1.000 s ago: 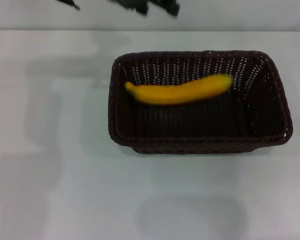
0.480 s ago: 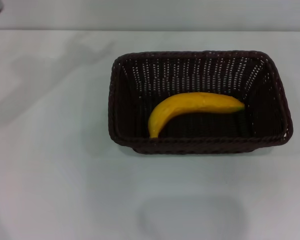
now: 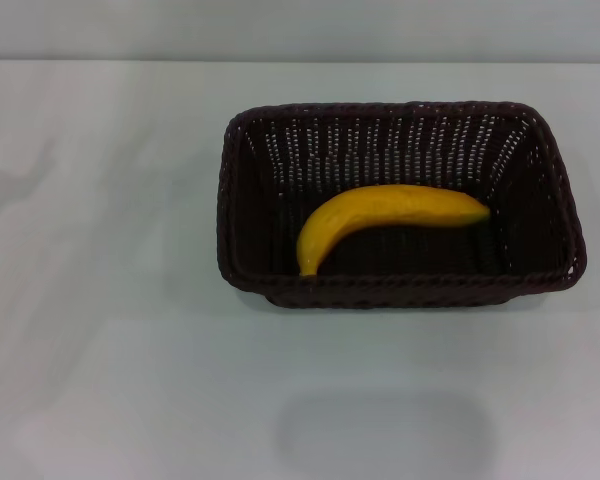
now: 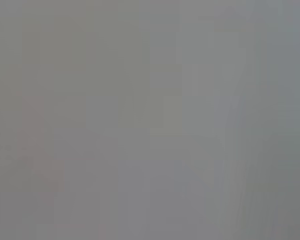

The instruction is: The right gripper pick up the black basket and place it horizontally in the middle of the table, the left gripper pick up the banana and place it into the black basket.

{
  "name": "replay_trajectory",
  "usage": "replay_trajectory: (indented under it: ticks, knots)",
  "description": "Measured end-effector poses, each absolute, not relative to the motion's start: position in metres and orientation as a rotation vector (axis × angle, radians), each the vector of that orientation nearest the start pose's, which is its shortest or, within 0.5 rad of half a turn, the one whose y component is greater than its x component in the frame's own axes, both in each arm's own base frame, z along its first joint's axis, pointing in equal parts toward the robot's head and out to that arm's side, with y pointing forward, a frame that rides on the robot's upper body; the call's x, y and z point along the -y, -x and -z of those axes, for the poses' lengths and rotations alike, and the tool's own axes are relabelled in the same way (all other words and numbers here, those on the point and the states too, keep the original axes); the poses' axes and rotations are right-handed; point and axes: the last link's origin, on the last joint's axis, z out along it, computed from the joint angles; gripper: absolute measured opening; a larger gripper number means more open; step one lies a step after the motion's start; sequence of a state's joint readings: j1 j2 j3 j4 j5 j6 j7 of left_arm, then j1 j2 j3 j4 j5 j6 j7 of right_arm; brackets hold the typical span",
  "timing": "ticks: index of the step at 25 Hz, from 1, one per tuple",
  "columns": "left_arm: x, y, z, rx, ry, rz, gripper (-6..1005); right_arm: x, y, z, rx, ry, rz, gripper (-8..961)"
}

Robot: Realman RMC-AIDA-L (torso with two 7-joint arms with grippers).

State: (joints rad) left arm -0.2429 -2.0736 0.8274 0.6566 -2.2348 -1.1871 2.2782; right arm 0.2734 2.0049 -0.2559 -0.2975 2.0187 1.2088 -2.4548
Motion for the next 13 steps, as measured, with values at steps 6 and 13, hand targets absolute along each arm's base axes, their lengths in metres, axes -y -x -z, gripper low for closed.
replay_trajectory:
  ticks: [6, 13]
  knots:
    - [-0.309, 0.356, -0.093, 0.468, 1.532, 0.875, 874, -0.273, -0.425, -0.119, -0.65, 1.323, -0.689, 825]
    - [-0.306, 0.36, -0.088, 0.472, 1.495, 0.857, 874, -0.286, -0.413, -0.107, -0.598, 1.433, -0.658, 825]
